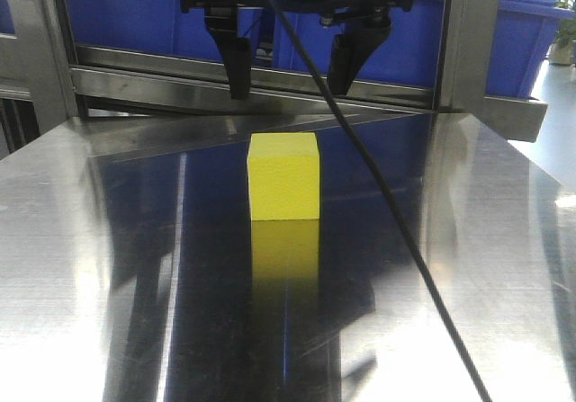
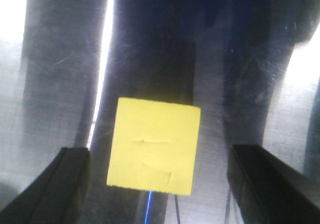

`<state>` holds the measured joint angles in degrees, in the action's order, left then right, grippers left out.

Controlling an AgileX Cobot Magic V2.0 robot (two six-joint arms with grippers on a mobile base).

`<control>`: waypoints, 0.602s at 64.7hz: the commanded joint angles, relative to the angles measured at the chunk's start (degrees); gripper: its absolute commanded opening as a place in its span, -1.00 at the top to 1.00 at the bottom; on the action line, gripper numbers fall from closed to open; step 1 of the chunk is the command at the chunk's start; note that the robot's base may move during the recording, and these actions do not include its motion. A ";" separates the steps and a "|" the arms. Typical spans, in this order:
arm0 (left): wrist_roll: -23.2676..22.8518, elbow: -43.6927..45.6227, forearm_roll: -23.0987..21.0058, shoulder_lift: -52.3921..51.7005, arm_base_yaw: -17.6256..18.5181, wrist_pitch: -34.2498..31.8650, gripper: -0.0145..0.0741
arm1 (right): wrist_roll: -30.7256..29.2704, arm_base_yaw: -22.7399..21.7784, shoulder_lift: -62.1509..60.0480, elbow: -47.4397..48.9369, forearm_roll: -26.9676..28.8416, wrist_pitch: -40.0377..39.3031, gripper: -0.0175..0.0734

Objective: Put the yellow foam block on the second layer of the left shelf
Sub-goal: 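Lower the open right gripper over the yellow foam block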

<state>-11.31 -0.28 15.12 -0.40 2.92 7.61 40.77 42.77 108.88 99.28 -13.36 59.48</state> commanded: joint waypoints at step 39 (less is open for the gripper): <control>-0.22 -1.48 0.14 -0.79 0.36 -4.96 0.36 | 1.16 -0.13 4.36 1.79 -2.43 -3.57 -0.76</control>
<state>-11.31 -0.28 15.12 -0.40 2.92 7.61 41.79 42.77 115.35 99.28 -13.76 57.46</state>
